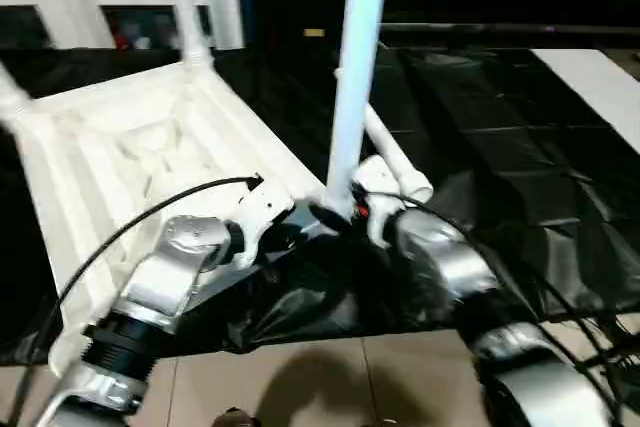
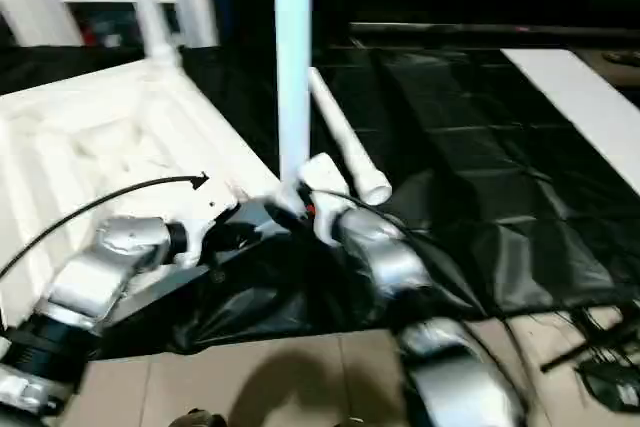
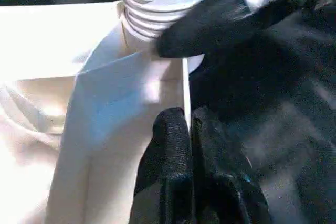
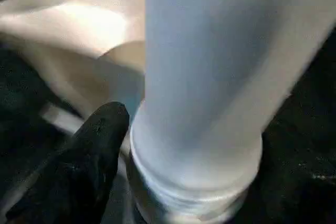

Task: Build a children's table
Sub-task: Rotate leg to tighten

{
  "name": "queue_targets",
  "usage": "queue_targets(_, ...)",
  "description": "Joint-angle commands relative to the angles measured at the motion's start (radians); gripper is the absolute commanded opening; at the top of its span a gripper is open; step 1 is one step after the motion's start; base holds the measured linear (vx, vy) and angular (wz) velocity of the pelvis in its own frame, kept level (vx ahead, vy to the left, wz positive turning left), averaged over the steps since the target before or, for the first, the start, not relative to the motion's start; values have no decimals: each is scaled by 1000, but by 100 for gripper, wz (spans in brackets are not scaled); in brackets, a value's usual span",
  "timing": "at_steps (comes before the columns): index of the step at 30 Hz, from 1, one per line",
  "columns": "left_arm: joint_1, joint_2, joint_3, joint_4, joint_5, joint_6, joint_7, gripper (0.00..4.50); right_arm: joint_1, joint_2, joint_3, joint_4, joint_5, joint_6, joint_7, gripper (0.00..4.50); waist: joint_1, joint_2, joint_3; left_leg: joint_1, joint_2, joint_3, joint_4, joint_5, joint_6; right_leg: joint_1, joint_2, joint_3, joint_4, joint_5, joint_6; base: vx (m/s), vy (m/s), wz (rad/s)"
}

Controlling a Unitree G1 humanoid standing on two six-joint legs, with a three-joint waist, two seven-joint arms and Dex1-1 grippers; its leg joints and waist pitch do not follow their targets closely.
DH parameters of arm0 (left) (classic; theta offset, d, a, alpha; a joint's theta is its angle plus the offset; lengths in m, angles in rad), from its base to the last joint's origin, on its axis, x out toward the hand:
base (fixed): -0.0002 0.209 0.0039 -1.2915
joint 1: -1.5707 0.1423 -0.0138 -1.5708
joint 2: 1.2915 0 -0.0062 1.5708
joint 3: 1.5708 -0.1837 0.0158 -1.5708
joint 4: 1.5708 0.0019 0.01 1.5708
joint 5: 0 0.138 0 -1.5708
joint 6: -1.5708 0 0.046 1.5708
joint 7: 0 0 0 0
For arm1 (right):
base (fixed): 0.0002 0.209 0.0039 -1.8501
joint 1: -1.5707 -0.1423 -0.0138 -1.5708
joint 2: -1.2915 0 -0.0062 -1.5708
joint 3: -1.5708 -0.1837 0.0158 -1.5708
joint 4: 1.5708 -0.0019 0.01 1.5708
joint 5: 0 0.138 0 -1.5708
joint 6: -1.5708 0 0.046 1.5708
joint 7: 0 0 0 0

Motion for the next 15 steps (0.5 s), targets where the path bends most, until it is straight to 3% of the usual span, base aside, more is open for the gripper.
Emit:
queue_targets(1, -21, 11, -54, -9, -19, -38, -106, 0, 15, -12, 44, -53, 15, 8, 97, 363, -2, 23, -76, 28, 18, -2, -66, -325, -9, 39, -61, 41, -87, -204, -196, 0, 0, 0)
queue_targets(4, -19, 39, -61, -7, -32, -40, -165, 0, 42, -61, 71, -123, 41, 29, 202, 363, 1, 23, -74, 32, 19, 0, -67, -346, -13, 35, -62, 42, -89, -229, -200, 0, 0, 0)
queue_targets(5, -24, 47, -62, 4, -33, -49, -178, 0, 51, -80, 83, -147, 44, 39, 240, 363, 1, 16, -73, 31, 19, 0, -68, -342, -13, 38, -60, 41, -90, -232, -199, 0, 0, 0)
queue_targets(7, -31, 56, -63, 20, -32, -65, -194, 0, 60, -104, 99, -172, 46, 52, 288, 363, 6, 20, -72, 34, 20, 0, -67, -350, -9, 35, -62, 43, -91, -251, -193, 0, 0, 0)
queue_targets(8, -31, 56, -63, 20, -32, -65, -194, 0, 60, -104, 99, -172, 46, 52, 288, 338, 6, 19, -72, 32, 20, 0, -68, -349, -10, 37, -62, 43, -91, -253, -192, 0, 0, 0)
queue_targets(10, -41, 66, -67, 39, -36, -81, -218, 0, 62, -118, 115, -186, 40, 60, 324, 325, 8, 14, -73, 29, 18, -1, -68, -336, -12, 39, -65, 43, -93, -279, -184, 0, 0, 0)
queue_targets(15, -44, 80, -70, 47, -39, -87, -246, 0, 64, -116, 126, -198, 33, 69, 335, 287, 8, 13, -75, 27, 19, -1, -68, -319, -13, 39, -66, 42, -90, -270, -185, 0, 0, 0)
